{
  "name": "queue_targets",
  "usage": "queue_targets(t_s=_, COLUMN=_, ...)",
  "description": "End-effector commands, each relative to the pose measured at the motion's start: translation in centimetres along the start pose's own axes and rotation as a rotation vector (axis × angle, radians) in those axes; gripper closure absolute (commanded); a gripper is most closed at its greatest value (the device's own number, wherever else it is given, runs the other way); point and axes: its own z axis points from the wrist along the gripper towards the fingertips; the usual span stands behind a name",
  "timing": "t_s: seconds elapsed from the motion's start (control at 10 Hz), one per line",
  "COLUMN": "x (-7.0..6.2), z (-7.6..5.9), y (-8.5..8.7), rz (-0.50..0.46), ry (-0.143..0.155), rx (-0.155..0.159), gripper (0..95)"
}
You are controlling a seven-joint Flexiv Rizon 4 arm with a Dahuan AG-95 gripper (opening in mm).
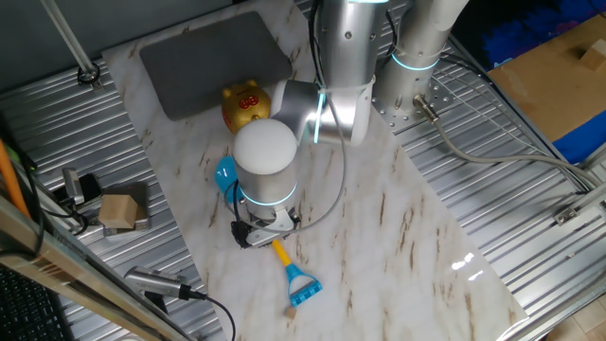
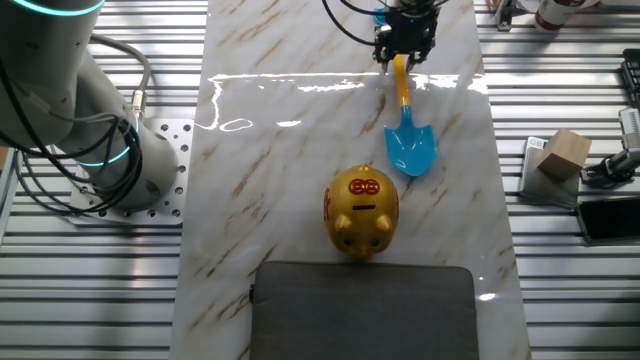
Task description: Use a shovel to scoop up an object
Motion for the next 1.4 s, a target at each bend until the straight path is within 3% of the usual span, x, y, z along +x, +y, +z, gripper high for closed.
queue_targets(t_s=0.1, x=0.1, z=0.1, y=0.1, rz=0.01, ry=-0.002, rx=0.004, gripper=57.0)
queue_targets(t_s=0.2, x=0.1, z=0.1, y=0.1, rz=0.036, ry=-0.003, rx=0.011, gripper=95.0)
queue_targets(t_s=0.6, x=0.0, z=0.0, y=0.1, rz=0.078, ry=0.0, rx=0.017, gripper=95.0)
queue_targets(t_s=1.0, x=0.1, z=-2.3, y=0.1, rz=0.114, ry=0.016, rx=0.008, gripper=95.0)
queue_targets(t_s=1.3, x=0.4, z=-3.7, y=0.1, rz=0.121, ry=-0.03, rx=0.004, gripper=95.0)
queue_targets(t_s=1.4, x=0.4, z=-4.1, y=0.1, rz=0.131, ry=-0.064, rx=0.002, gripper=95.0)
